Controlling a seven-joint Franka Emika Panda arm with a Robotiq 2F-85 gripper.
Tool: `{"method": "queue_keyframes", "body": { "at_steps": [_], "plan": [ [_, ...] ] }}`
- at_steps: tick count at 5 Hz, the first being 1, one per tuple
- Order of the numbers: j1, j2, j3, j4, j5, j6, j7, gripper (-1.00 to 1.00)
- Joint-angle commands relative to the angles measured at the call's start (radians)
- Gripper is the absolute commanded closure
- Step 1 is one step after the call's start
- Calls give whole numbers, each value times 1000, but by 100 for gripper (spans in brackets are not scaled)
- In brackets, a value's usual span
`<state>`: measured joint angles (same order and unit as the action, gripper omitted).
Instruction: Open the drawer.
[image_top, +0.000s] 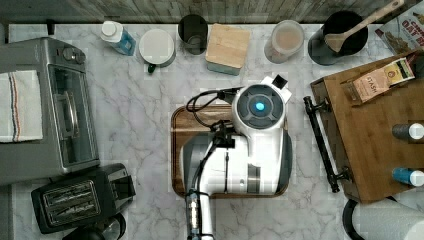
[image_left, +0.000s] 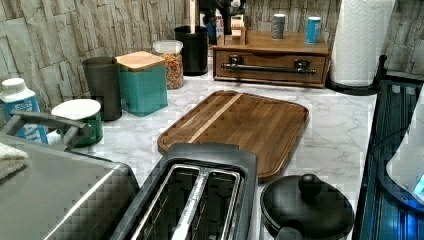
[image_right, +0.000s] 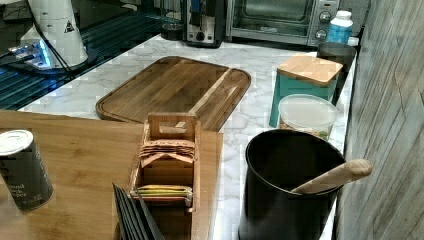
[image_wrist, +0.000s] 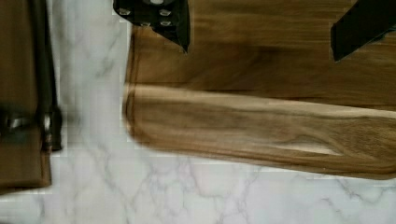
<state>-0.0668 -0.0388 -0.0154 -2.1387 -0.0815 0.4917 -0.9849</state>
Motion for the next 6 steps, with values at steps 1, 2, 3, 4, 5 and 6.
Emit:
{"method": "queue_keyframes", "body": {
  "at_steps": [1,2,3,4,5,6],
  "plan": [
    [-143,5,-137,-91,-34,168,-331,-100],
    [-162,20,-153,-120,-41,245,-404,-100],
    [-172,45,-188,-124,-30,292,-498,-100],
    [-203,58,-186,-142,6,339,-581,-100],
    [-213,63,-184,-160,29,371,-590,-100],
    [-222,75,-182,-180,61,415,-615,-100]
  ]
}}
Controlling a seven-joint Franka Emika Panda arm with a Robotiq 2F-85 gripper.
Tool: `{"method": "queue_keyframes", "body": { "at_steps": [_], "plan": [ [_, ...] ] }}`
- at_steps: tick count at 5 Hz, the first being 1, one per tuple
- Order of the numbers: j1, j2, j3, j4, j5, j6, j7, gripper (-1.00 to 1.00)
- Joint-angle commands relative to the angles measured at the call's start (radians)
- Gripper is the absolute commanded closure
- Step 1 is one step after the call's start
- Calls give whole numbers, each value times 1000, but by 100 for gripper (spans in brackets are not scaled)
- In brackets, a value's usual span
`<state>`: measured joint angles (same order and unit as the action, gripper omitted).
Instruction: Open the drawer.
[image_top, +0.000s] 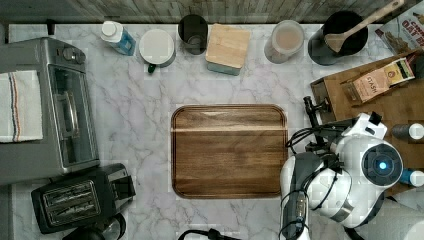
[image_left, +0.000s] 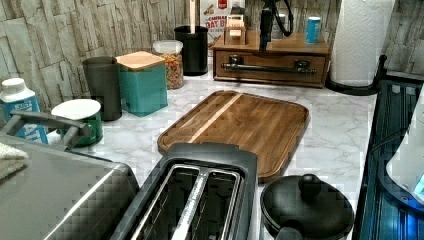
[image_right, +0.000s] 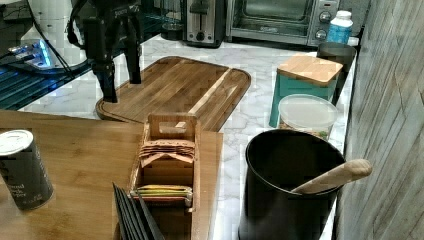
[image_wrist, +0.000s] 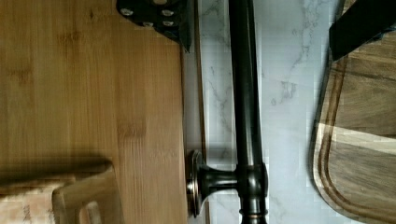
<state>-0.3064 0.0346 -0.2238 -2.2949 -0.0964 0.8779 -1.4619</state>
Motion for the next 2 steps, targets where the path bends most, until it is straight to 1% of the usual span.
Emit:
{"method": "queue_keyframes", "body": {
  "at_steps": [1,2],
  "plan": [
    [17,31,31,-14,35,49,-106,-100],
    [6,66,30,-25,60,126,-159,-100]
  ]
}}
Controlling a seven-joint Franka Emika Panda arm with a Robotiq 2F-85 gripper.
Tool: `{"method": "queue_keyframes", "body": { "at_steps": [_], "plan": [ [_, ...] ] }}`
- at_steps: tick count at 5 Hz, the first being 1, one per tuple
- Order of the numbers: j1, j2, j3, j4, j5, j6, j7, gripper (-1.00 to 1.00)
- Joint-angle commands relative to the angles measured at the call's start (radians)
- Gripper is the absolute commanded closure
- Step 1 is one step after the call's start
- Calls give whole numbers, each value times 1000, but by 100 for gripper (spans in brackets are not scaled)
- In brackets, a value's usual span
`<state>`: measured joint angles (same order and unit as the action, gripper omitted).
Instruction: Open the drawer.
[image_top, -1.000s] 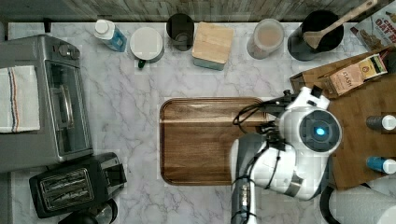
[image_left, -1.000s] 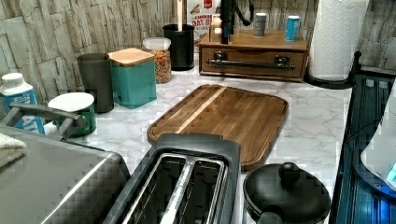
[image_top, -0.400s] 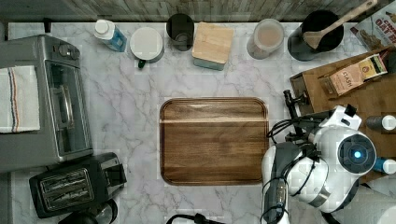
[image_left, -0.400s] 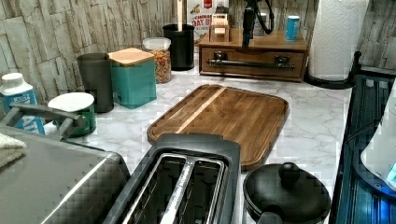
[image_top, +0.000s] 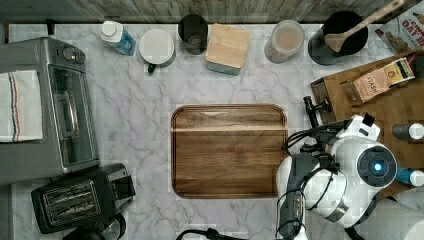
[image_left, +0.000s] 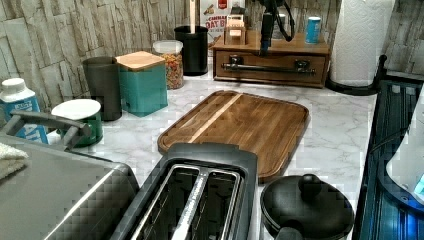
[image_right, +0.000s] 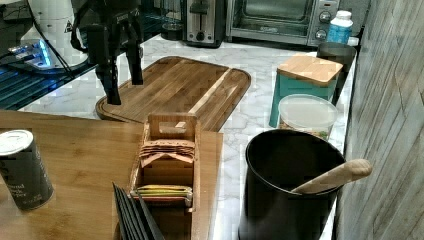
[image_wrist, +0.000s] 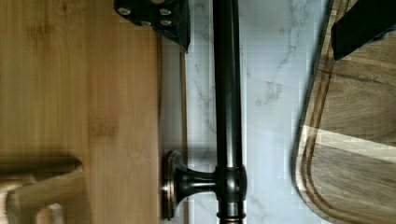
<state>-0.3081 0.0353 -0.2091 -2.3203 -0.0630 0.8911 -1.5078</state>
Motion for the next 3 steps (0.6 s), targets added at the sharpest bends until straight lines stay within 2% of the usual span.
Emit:
{"method": "queue_keyframes", "body": {
  "at_steps": [1,2,3],
  "plan": [
    [4,101,16,-11,0,172,-72,-100],
    [-23,143,38,-17,113,195,-156,-100],
    [-19,131,48,-48,128,205,-126,-100]
  ]
}}
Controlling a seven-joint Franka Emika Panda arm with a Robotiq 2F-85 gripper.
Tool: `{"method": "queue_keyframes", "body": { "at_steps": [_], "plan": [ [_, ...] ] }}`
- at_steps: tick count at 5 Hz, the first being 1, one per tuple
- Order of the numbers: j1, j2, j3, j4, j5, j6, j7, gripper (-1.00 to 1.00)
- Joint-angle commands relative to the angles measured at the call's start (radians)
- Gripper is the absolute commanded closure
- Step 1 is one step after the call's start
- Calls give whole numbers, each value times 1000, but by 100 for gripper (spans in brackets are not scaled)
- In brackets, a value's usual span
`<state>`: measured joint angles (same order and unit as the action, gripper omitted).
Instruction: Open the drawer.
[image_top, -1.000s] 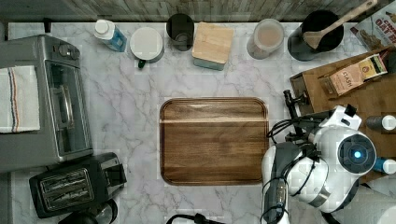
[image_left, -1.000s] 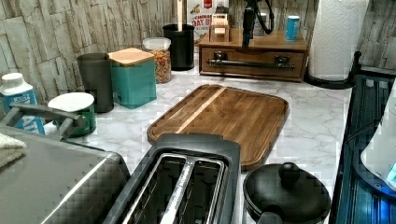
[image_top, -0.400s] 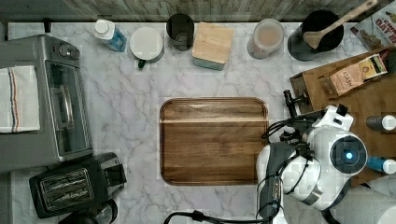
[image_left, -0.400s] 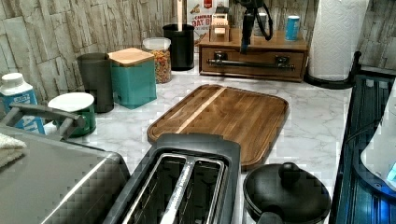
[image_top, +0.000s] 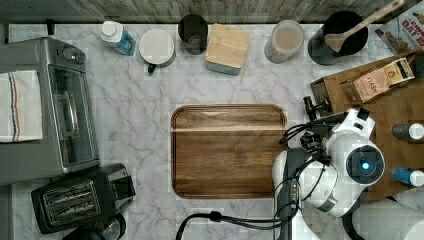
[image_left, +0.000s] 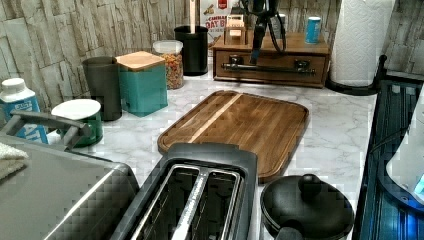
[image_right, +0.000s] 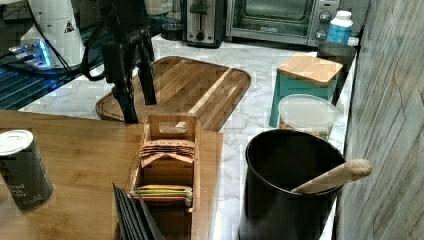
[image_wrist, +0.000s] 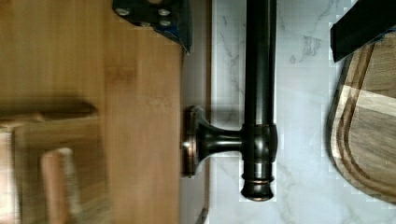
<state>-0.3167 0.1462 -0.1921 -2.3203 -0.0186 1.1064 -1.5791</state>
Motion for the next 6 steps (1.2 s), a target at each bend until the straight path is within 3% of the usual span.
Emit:
{"method": "queue_keyframes", "body": {
  "at_steps": [1,3,4,6],
  "plan": [
    [15,6,14,-84,51,26,9,-100],
    [5,93,11,-72,17,120,-24,-100],
    [9,118,4,-45,21,82,-37,-100],
    [46,117,-19,31,-25,-162,-12,-100]
  ]
}}
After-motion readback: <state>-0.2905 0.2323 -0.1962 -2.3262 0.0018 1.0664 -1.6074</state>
